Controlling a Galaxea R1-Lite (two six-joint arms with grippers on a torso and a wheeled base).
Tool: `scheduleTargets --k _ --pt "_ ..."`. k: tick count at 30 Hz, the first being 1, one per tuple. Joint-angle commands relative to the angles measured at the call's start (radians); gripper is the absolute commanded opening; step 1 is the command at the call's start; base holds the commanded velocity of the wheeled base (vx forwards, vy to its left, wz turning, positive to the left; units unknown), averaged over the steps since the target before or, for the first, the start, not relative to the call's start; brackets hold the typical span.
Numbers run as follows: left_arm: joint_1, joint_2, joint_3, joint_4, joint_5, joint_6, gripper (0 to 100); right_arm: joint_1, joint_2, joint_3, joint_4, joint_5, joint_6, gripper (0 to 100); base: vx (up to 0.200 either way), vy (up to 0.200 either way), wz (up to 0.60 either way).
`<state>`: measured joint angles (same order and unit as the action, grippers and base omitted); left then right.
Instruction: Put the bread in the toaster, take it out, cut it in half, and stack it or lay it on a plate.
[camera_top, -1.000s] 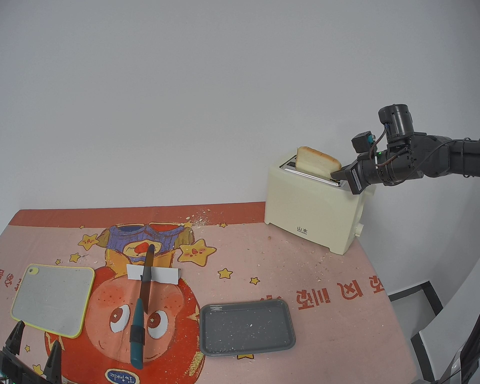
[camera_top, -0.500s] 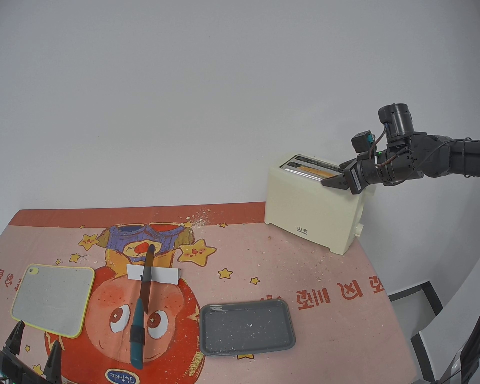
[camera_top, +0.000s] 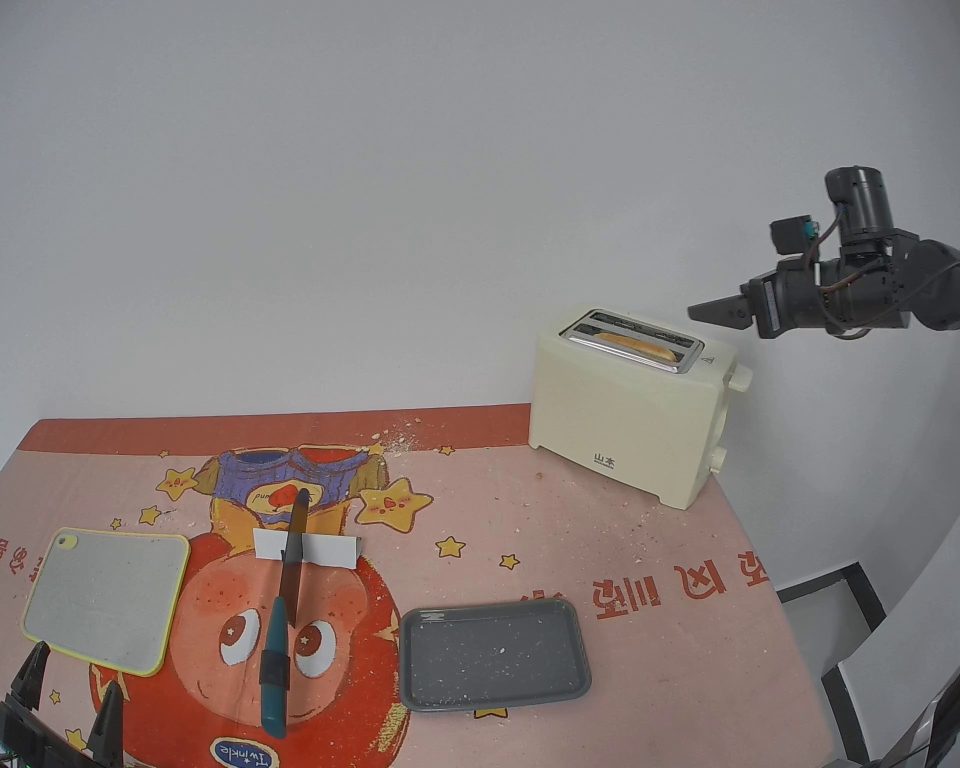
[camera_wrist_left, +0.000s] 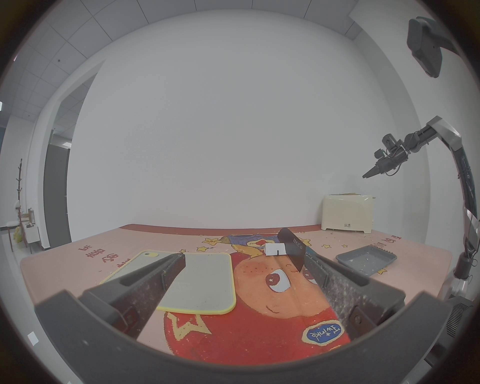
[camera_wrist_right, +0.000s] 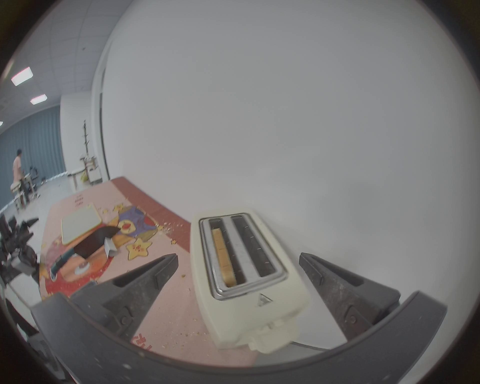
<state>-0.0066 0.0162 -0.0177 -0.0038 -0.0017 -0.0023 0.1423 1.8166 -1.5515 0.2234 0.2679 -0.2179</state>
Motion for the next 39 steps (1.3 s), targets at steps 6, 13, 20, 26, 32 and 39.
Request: scheduleTargets --k 6,13,20,26,32,39 --pt "0.000 -0.005 0.018 -0.001 0.000 0.001 100 -0.314 -0.220 0.410 0.054 0.028 -0.024 100 0.000 0.000 0.00" --pt "0.000 -0.004 0.018 -0.001 -0.001 0.001 100 -0.317 -0.183 0.694 -0.208 0.036 -0.017 100 0.000 0.000 0.00" --pt "0.000 -0.004 0.018 -0.001 0.000 0.002 100 -0.267 -0.042 0.823 -0.495 0.068 0.037 0 0.000 0.000 0.00" --pt "0.000 -0.005 0.018 -0.001 0.000 0.001 100 -0.147 -0.006 0.861 -0.581 0.090 0.305 0 0.000 0.000 0.00" --pt "0.000 -0.004 0.018 -0.001 0.000 0.001 100 -0.053 -0.017 0.861 -0.711 0.085 0.646 0 0.000 0.000 0.00" --pt "0.000 -0.004 0.018 -0.001 0.002 -0.002 100 -0.052 -0.025 0.950 -0.892 0.008 0.709 0 0.000 0.000 0.00"
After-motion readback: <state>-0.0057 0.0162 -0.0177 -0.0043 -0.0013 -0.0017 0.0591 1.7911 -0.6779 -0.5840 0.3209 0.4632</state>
